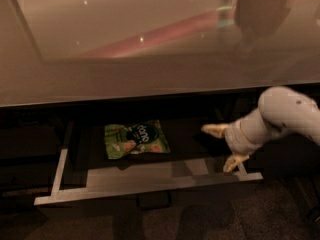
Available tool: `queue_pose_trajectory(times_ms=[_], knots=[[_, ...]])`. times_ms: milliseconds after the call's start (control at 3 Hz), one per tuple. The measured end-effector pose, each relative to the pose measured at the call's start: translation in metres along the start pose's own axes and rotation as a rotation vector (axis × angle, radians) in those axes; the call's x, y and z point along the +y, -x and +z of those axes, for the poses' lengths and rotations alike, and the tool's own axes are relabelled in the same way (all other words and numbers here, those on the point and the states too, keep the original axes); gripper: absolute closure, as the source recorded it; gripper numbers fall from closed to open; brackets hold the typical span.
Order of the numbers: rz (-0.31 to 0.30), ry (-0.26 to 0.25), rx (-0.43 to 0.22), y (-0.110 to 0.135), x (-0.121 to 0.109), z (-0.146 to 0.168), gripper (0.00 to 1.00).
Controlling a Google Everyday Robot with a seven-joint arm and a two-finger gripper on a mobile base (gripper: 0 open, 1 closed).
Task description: Open top drawer
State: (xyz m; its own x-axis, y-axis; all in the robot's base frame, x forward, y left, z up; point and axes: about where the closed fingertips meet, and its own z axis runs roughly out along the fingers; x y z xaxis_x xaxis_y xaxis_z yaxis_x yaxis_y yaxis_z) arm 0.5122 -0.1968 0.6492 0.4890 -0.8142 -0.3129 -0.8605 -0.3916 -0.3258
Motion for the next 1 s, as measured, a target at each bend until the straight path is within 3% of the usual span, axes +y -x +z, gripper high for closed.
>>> queue_pose_trajectory(times_ms=[333,667,1000], knots=[[-0.002,0.001,-0.001,0.002,0.001,0.001,0.00],[-0.052,-0.023,0.013,0.014,0.026,0.006,0.00],[-0.053,-0.022,0.013,0.017,0.026,0.002,0.00]])
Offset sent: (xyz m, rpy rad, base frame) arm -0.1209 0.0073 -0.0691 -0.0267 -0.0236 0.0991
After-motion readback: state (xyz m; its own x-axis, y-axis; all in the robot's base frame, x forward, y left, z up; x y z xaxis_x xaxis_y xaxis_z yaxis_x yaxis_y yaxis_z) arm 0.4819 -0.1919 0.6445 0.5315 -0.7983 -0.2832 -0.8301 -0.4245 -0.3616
